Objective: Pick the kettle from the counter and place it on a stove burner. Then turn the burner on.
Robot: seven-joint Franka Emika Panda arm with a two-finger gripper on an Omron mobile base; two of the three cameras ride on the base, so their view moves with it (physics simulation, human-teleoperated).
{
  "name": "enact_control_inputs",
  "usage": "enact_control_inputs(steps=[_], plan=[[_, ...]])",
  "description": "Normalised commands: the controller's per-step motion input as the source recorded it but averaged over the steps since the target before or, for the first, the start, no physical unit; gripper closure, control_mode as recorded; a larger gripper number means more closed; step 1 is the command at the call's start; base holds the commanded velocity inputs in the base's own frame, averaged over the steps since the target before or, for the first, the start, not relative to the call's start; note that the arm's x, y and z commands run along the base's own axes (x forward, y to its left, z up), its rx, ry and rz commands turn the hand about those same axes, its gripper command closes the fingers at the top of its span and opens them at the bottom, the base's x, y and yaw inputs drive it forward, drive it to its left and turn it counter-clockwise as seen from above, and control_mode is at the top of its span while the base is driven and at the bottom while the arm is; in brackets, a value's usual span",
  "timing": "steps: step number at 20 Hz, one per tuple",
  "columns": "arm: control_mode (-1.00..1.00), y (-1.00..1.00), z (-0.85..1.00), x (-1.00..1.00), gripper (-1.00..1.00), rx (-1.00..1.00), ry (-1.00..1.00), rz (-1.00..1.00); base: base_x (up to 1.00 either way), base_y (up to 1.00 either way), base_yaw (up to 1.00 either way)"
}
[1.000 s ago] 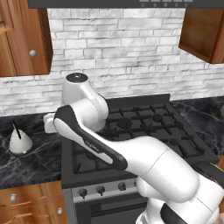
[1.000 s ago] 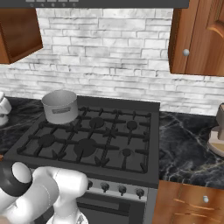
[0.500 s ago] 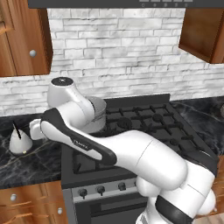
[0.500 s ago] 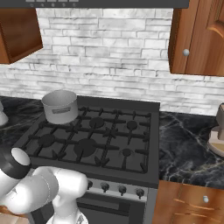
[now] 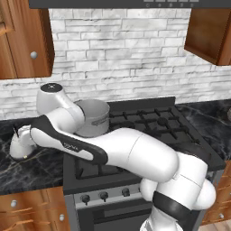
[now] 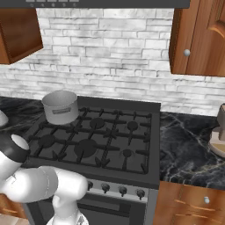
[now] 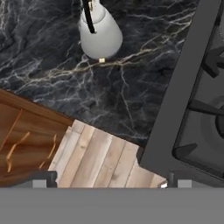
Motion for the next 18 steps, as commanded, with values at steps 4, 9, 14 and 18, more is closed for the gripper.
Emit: enact_control_inputs(steps=[4,9,14,18], plan=[[-1.0,0.34,0.0,0.31,-1.0,0.0,0.0,0.0,0.0,0.0,0.0],[-1.0,0.19,0.0,0.33,-1.0,0.0,0.0,0.0,0.0,0.0,0.0],[-1.0,0.09,-0.02,0.26,-1.0,0.0,0.0,0.0,0.0,0.0,0.0],[-1.0,0.11,-0.05,0.25,-1.0,0.0,0.0,0.0,0.0,0.0,0.0]])
